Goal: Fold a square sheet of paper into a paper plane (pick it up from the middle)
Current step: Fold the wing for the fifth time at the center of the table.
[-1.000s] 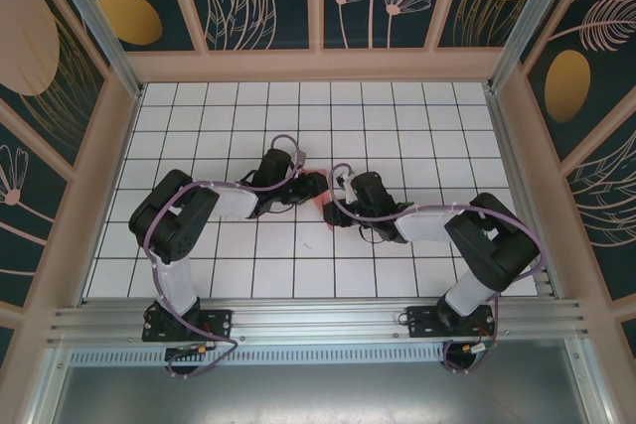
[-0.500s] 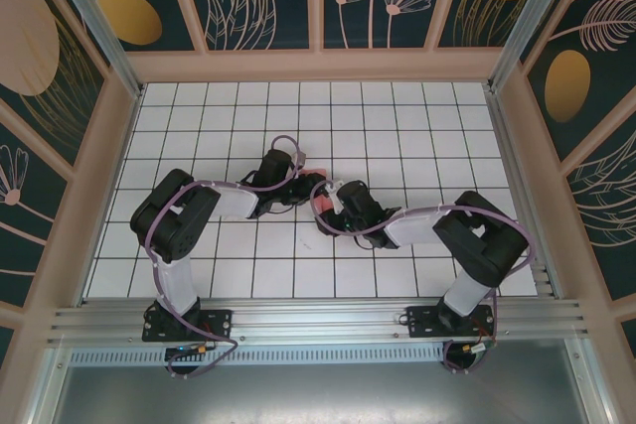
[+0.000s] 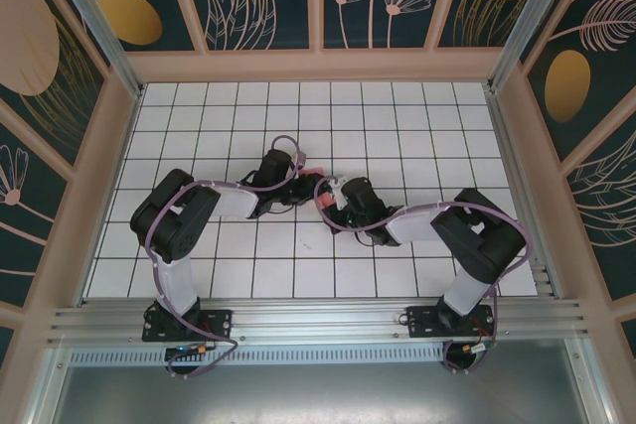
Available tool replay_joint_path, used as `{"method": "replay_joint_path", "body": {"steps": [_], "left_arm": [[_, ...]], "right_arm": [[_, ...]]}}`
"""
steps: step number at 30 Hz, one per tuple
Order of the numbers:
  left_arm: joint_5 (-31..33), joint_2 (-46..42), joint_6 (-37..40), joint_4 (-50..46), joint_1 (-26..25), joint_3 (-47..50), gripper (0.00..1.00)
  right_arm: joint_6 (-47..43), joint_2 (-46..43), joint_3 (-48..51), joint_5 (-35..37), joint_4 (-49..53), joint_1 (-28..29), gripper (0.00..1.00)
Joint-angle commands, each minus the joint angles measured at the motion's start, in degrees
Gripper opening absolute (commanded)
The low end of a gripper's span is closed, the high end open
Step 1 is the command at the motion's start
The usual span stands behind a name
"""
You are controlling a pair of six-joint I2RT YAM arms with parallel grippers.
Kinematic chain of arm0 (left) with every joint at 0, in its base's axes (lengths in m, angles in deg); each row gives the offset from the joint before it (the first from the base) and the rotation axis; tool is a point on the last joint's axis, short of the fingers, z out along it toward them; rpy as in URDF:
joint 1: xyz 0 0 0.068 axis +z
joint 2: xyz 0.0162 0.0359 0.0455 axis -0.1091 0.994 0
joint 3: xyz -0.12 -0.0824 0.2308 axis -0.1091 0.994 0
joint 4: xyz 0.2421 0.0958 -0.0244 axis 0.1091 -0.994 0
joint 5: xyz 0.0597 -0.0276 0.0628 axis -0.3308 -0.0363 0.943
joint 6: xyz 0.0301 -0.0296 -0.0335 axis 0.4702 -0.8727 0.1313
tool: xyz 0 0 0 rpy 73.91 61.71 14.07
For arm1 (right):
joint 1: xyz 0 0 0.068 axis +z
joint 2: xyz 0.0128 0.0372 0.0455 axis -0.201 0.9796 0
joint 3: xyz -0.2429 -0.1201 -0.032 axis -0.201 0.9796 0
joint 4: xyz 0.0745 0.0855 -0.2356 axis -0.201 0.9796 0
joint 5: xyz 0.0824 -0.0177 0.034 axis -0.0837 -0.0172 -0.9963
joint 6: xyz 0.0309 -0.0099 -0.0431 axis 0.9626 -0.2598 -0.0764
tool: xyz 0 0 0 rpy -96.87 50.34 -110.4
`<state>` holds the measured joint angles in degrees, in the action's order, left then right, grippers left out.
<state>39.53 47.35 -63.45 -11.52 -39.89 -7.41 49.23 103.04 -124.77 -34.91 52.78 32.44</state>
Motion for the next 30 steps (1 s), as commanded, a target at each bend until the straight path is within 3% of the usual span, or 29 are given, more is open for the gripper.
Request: {"method": "replay_joint_path", "body": {"steps": [1,6,21,30], "left_arm": [[-1.39,-0.06,0.43,1.69,0.51,-0.81,0.48],[-1.68,-0.92,0.15,3.42,0.52,-0.12,0.49],[-3.51,-9.76,-0.38,11.97,0.50,7.81,0.55],[-7.71,-9.76,0.01,15.93,0.26,10.32,0.55]], "right_arm": [[2.59,1.12,1.53,-6.03,-3.54,-1.09,0.07],[6.04,2.19,2.30,-9.43,-5.61,-2.79,0.00],[25.62,0.87,10.77,-19.35,-24.86,-7.37,0.00],[34.67,6.52,12.18,-22.46,-32.04,-9.45,0.00]]}}
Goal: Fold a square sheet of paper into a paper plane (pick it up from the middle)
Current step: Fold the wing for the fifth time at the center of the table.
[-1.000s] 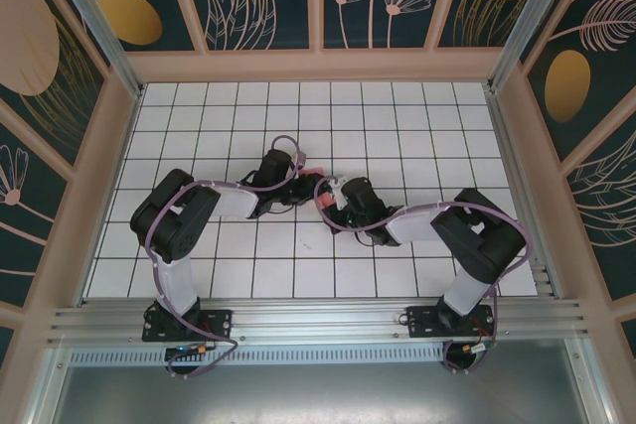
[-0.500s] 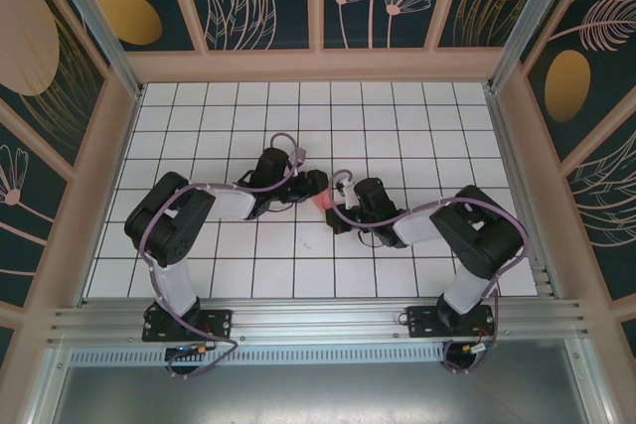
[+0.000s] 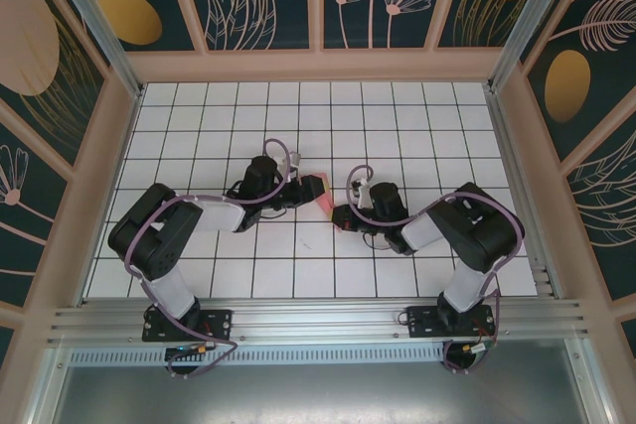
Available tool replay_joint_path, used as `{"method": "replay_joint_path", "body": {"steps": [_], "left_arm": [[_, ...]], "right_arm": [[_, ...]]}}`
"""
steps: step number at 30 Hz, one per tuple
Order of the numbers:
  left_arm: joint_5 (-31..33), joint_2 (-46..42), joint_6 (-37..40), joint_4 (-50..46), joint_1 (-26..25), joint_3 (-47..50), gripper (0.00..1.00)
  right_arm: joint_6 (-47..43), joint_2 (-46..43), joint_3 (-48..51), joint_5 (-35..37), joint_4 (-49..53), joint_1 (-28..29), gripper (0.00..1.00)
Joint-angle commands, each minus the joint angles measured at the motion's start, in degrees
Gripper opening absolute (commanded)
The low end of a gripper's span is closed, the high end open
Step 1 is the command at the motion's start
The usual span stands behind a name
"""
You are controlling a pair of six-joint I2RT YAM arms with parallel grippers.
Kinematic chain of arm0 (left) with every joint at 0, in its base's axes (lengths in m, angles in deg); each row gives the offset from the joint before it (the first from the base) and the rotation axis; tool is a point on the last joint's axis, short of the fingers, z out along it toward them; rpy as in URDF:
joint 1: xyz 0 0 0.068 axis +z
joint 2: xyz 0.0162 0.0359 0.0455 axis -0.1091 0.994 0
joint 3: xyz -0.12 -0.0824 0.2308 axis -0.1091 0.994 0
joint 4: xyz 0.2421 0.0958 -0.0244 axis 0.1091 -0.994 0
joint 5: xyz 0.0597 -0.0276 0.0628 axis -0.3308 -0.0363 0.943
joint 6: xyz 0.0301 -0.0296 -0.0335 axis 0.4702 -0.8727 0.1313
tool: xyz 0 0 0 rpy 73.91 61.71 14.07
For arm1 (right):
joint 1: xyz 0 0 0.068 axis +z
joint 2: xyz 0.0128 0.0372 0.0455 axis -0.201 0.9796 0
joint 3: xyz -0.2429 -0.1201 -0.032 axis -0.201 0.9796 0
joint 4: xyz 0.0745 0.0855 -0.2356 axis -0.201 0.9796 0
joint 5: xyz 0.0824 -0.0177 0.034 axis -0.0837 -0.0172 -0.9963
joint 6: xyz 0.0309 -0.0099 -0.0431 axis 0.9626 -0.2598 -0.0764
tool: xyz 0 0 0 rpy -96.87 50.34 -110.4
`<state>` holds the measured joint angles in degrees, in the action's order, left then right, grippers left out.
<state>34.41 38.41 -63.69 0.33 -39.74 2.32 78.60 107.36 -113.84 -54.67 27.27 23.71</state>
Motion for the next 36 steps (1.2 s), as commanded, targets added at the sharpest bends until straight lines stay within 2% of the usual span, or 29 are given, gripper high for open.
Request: {"method": "replay_joint_path", "body": {"steps": [1,10,30,36], "left_arm": [[-2.91,-0.80,0.46,4.08,0.01,0.56,0.55],[-4.33,3.45,0.78,4.26,-0.61,-2.56,0.55],[-3.38,11.56,2.49,3.17,-1.51,-8.47,0.52],[-0.90,13.92,3.13,2.83,-1.51,-9.25,0.52]], "right_arm": [[5.81,2.66,1.22,-2.63,-6.59,-0.77,0.00],[10.79,3.00,3.82,-0.36,-10.54,-1.74,0.00],[15.52,5.60,3.57,0.13,-7.28,-3.05,0.00],[15.86,5.03,3.41,0.19,-6.26,-3.14,0.00]]}}
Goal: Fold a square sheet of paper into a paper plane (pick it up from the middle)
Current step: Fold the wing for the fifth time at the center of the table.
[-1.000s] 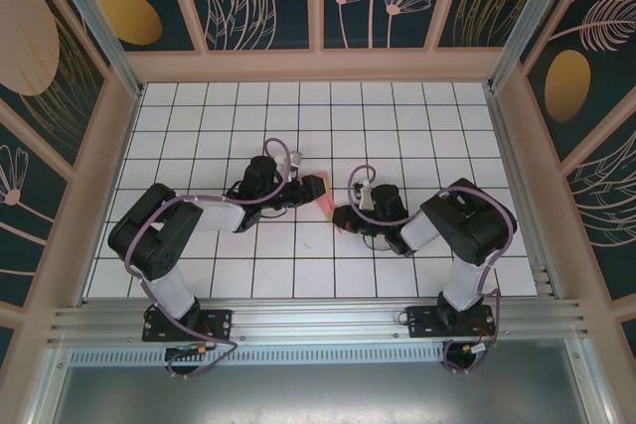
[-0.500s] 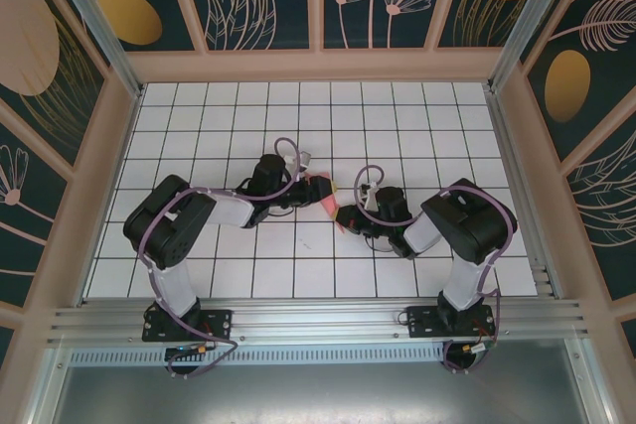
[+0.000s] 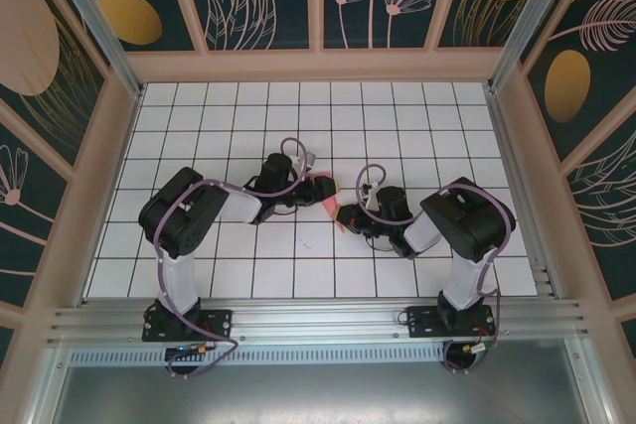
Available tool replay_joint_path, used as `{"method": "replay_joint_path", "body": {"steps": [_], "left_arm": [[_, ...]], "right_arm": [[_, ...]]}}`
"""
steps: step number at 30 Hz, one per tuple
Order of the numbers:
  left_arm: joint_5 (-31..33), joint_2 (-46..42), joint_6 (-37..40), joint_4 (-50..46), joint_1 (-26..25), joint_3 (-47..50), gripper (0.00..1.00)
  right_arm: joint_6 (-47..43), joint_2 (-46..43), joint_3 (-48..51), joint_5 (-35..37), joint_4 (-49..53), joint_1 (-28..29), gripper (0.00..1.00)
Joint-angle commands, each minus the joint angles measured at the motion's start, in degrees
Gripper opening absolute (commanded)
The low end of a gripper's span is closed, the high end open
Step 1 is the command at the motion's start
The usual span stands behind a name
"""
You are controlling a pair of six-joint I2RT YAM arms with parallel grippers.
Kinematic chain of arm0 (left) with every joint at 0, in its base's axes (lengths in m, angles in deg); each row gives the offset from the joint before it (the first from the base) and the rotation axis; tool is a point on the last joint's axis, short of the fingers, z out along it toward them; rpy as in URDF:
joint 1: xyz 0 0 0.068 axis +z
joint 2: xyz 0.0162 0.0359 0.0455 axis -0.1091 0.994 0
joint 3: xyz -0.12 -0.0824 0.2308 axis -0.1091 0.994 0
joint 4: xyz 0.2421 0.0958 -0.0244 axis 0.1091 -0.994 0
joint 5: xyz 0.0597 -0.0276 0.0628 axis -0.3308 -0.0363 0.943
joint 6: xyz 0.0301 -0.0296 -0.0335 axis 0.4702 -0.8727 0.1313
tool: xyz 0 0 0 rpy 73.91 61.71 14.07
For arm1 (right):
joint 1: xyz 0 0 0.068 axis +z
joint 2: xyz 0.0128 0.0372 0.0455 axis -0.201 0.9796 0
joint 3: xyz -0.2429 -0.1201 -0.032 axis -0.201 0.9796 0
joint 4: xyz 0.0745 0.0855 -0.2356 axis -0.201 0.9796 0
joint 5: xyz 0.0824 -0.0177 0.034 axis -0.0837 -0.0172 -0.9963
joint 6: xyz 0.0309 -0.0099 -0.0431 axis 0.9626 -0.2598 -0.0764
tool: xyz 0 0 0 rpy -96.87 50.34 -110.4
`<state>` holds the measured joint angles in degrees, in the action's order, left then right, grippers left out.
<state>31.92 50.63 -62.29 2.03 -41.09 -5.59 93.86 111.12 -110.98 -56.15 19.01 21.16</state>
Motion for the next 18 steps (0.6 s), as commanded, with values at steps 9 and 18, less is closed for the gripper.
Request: {"method": "replay_joint_path", "body": {"steps": [9,18], "left_arm": [[3.23,4.75,1.97,2.75,-0.16,-2.59,0.52],[3.46,7.77,1.57,0.93,-0.12,-2.98,0.50]], "right_arm": [[0.23,-1.47,-0.43,2.82,7.11,-0.58,0.00],[-1.21,-6.82,-1.54,4.76,14.92,-0.50,0.08]]}}
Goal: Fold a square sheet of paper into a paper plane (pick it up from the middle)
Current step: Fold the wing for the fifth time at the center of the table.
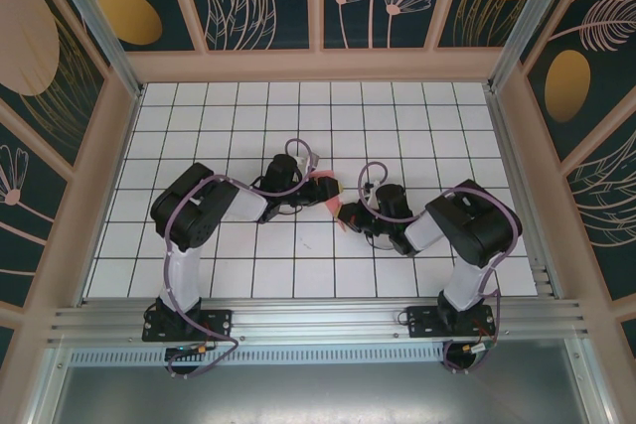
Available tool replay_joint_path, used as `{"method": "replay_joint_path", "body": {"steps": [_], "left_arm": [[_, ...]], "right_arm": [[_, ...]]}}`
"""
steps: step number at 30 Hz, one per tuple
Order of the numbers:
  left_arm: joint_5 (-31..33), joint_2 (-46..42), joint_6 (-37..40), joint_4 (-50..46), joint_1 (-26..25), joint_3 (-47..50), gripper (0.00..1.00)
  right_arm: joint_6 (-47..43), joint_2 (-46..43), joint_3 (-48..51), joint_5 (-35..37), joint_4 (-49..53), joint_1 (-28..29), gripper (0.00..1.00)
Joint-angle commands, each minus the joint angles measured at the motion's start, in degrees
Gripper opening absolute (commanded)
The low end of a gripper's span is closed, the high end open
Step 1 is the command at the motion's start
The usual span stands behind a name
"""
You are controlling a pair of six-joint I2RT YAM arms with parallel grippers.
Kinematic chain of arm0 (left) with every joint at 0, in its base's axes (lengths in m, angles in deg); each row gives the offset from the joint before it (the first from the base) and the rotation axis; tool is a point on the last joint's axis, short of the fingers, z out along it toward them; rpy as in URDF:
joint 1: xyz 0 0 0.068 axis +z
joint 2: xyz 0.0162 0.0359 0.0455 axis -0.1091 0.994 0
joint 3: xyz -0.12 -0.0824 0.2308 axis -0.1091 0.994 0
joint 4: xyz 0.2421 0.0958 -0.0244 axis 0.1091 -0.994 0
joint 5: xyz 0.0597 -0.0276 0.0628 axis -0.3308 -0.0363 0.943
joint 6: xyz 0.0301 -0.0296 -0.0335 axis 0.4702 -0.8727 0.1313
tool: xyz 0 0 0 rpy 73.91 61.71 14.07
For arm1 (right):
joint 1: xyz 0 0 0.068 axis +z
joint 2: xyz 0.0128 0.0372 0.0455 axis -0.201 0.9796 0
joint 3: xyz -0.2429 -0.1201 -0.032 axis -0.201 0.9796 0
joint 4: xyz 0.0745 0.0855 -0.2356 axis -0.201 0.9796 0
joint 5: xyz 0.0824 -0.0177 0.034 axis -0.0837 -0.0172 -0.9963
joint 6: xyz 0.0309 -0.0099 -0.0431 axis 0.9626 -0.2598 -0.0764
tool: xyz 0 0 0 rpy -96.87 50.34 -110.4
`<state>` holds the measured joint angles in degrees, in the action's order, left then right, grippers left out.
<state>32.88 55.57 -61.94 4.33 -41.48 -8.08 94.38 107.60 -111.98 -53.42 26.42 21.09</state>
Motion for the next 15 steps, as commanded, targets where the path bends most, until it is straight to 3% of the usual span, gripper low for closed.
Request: {"method": "replay_joint_path", "body": {"steps": [1,8,15], "left_arm": [[2.45,2.94,1.30,-1.60,0.24,-0.56,0.50],[2.07,3.20,2.58,-4.13,0.25,-1.78,0.49],[1.79,3.15,3.20,-5.92,0.32,-2.97,0.49]], "right_arm": [[-2.91,-4.96,-1.26,2.68,10.61,-0.35,0.12],[-14.28,-15.61,-6.16,13.00,33.86,0.02,0.32],[-21.58,-13.42,-11.36,9.65,38.63,0.10,0.39]]}}
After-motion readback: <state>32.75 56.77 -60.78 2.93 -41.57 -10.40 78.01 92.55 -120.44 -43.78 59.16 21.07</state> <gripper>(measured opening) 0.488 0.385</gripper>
